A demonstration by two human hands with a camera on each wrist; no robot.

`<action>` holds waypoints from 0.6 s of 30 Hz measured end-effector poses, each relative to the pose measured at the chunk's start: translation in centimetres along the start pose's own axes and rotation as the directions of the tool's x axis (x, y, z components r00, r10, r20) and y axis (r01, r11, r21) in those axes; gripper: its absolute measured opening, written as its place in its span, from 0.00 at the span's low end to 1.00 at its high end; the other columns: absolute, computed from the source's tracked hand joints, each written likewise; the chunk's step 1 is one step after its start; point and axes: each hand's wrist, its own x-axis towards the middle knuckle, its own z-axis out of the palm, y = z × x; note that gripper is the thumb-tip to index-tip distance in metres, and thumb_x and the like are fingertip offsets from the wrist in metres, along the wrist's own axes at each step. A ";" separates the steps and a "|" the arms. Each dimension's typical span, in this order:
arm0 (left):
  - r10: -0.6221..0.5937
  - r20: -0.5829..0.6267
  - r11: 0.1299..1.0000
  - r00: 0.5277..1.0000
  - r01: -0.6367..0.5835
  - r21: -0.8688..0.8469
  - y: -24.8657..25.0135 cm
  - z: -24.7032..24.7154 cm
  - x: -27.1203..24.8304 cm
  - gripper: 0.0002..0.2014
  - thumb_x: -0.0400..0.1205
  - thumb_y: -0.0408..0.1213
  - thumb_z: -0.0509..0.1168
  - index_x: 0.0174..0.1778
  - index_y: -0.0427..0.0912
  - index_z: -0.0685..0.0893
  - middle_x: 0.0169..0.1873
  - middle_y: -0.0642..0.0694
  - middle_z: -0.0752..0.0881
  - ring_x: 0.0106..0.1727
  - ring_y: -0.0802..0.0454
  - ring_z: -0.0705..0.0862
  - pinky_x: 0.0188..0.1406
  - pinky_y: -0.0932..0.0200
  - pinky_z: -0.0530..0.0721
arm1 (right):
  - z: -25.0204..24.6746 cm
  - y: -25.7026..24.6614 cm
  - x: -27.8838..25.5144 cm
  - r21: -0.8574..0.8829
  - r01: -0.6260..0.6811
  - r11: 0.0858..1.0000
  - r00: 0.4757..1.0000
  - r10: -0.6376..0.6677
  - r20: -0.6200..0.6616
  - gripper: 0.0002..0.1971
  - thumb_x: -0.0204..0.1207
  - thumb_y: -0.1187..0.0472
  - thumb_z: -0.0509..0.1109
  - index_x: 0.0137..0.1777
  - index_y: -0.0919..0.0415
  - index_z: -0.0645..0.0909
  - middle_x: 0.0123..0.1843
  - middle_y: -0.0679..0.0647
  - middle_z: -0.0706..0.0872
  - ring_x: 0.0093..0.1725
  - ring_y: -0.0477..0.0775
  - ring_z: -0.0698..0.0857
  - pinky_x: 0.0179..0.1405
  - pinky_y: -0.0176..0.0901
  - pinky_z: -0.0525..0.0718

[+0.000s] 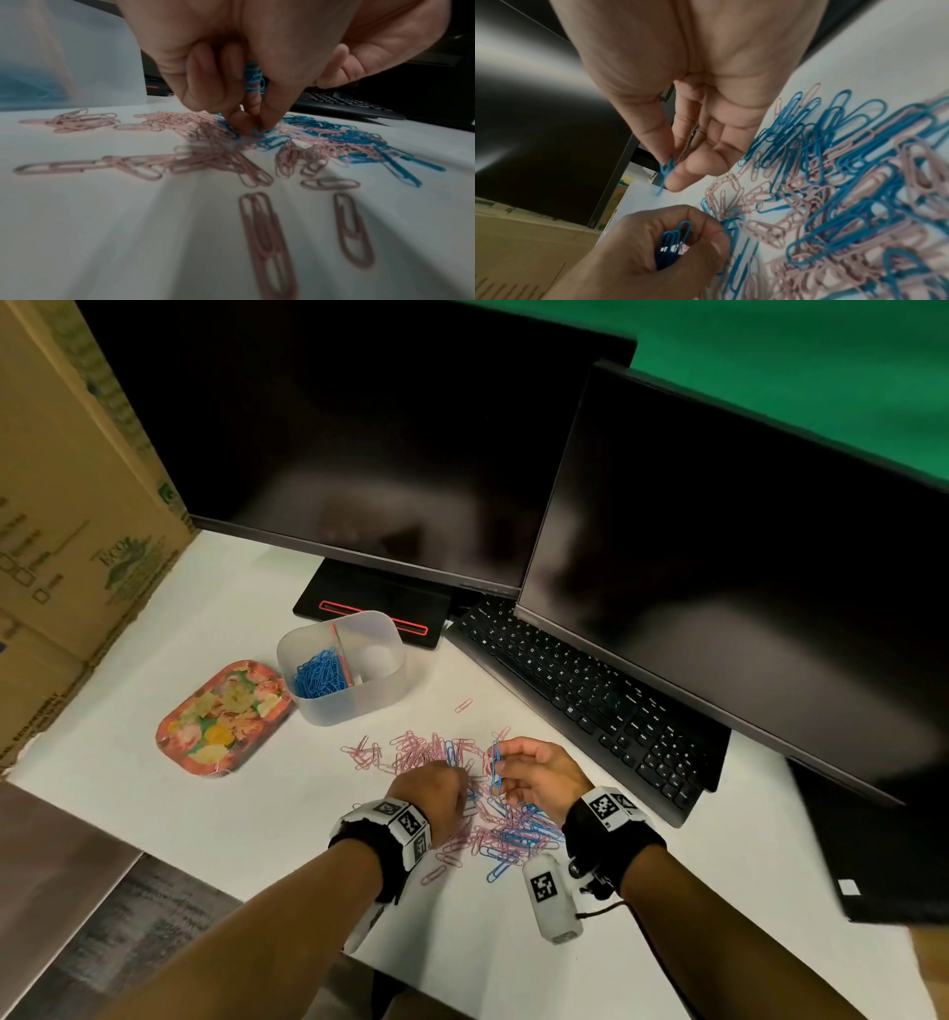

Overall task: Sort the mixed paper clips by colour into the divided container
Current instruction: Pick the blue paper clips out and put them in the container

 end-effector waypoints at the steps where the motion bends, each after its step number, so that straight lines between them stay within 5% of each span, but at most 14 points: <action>1: -0.005 -0.012 1.000 1.000 0.005 -0.025 -0.1 0.0 0.0 0.09 0.79 0.38 0.57 0.47 0.48 0.82 0.49 0.44 0.85 0.51 0.40 0.84 0.48 0.55 0.80 | 0.0 0.0 -0.1 -0.004 0.005 1.000 1.000 -0.005 -0.004 0.09 0.76 0.79 0.66 0.49 0.67 0.80 0.35 0.60 0.82 0.23 0.50 0.83 0.18 0.36 0.76; 4: -0.087 -0.054 0.972 0.995 0.073 -0.223 -0.4 -0.5 0.1 0.08 0.80 0.38 0.60 0.47 0.45 0.85 0.46 0.43 0.89 0.48 0.41 0.86 0.45 0.58 0.81 | -0.3 0.0 -0.4 -0.003 0.015 1.000 1.000 -0.015 -0.015 0.08 0.76 0.79 0.66 0.52 0.69 0.79 0.35 0.60 0.82 0.24 0.52 0.85 0.18 0.37 0.77; 7: -0.194 -0.020 0.845 0.981 0.156 -0.511 -1.0 -0.6 0.2 0.06 0.75 0.36 0.64 0.39 0.45 0.87 0.39 0.46 0.90 0.45 0.45 0.87 0.50 0.57 0.85 | -0.4 -0.1 -0.4 0.020 0.008 1.000 1.000 -0.008 -0.028 0.07 0.77 0.78 0.64 0.47 0.67 0.78 0.35 0.62 0.81 0.24 0.53 0.85 0.17 0.37 0.78; 9: -0.244 0.016 0.685 0.970 0.184 -0.705 -1.4 -1.0 0.0 0.05 0.72 0.36 0.67 0.38 0.50 0.88 0.34 0.49 0.90 0.41 0.48 0.88 0.53 0.54 0.85 | -0.4 -0.4 -0.5 0.031 0.009 0.999 0.999 -0.008 -0.035 0.09 0.77 0.79 0.63 0.44 0.66 0.78 0.34 0.63 0.80 0.23 0.53 0.84 0.17 0.37 0.78; 11: -0.256 0.070 0.544 0.964 0.204 -0.814 -1.4 -1.8 -0.5 0.09 0.76 0.32 0.68 0.47 0.51 0.87 0.29 0.50 0.88 0.27 0.53 0.81 0.36 0.62 0.81 | -0.4 -0.5 -0.6 0.041 0.014 0.999 0.999 -0.013 -0.035 0.09 0.77 0.79 0.63 0.44 0.66 0.79 0.33 0.63 0.80 0.23 0.53 0.84 0.18 0.38 0.78; 13: -0.268 0.152 0.363 0.951 0.245 -0.899 -1.1 -2.7 -1.0 0.12 0.81 0.27 0.63 0.54 0.46 0.86 0.20 0.53 0.82 0.17 0.56 0.66 0.20 0.68 0.66 | -0.3 -0.7 -0.7 0.056 0.016 0.998 1.000 -0.015 -0.021 0.08 0.77 0.79 0.63 0.46 0.67 0.79 0.33 0.62 0.80 0.24 0.53 0.84 0.19 0.38 0.78; 18: -0.201 0.361 -0.215 0.911 0.318 -0.923 -0.8 -3.1 -1.3 0.13 0.80 0.31 0.52 0.47 0.36 0.82 0.29 0.44 0.76 0.22 0.54 0.62 0.18 0.66 0.58 | 1.0 -1.6 -0.8 -0.010 0.080 0.997 0.997 -0.080 0.019 0.09 0.76 0.79 0.65 0.51 0.68 0.80 0.34 0.60 0.83 0.25 0.52 0.85 0.24 0.39 0.84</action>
